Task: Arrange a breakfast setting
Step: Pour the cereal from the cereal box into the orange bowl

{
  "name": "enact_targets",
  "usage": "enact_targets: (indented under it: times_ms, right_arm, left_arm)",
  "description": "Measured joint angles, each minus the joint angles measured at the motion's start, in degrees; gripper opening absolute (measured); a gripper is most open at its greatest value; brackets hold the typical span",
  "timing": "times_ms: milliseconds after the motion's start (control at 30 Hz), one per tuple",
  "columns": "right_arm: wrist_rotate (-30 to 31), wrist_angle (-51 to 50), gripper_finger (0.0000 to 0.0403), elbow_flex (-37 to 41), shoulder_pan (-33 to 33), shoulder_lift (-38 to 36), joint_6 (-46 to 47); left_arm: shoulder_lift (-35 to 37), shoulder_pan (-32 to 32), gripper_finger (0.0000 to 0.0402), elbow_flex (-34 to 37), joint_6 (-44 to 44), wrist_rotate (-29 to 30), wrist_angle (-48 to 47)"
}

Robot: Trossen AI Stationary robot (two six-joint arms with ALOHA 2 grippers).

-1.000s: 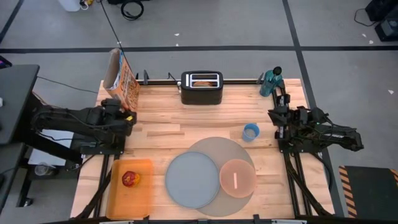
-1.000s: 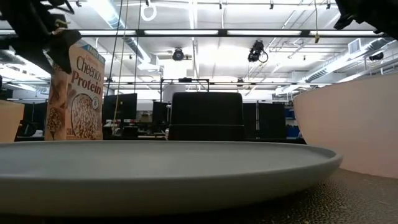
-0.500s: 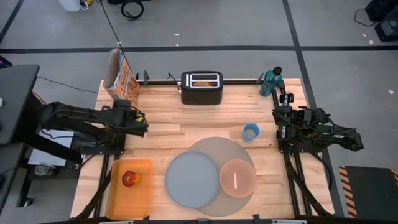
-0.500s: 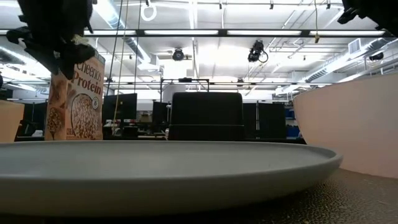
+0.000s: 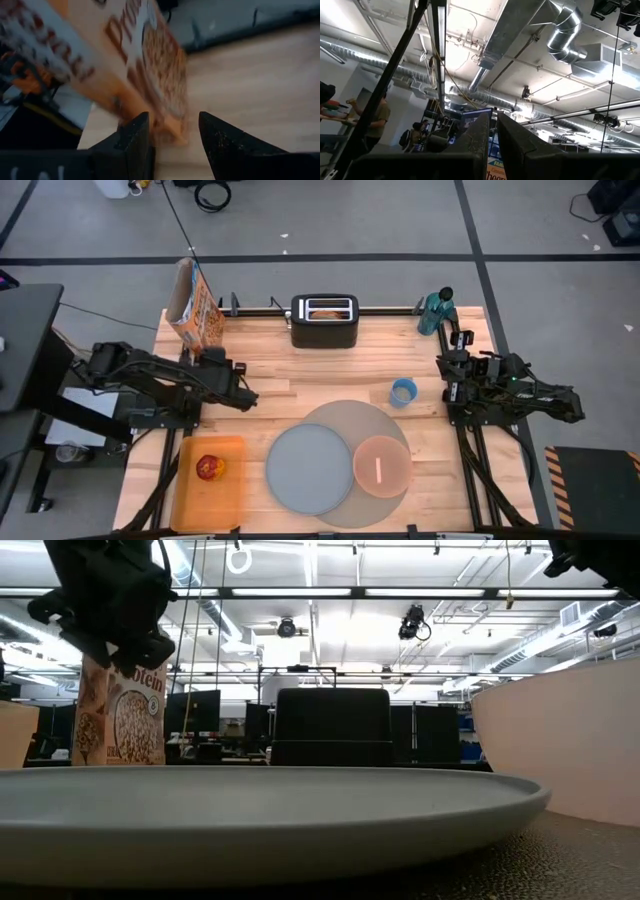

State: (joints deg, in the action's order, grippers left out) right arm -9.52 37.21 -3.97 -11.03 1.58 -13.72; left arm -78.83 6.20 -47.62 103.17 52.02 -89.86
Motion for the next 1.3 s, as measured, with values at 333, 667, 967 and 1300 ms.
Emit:
enact_targets:
  times_ms: [333,667,967,1300]
  right_arm:
    - [-0.1,-0.8,0.0046,0.0,0.0,0.0,0.0]
    - [-0.1,-1.7,0.0046,0.0,0.0,0.0,0.0]
    - [-0.1,-2.2,0.0046,0.0,0.0,0.0,0.0]
    - [-0.1,-2.2,0.0046,0.0,0.0,0.0,0.0]
  left_arm:
    - [4.0,8.6,0.0180,-8.9,-11.2,12.2,-0.1]
    - [18.2,10.0,0.0180,-17.5,-28.3,32.0,-0.1]
    - [25.9,2.0,0.0154,-22.7,-39.8,38.1,-0.2]
    - [27.3,-19.2,0.0111,-27.8,-52.7,38.0,-0.1]
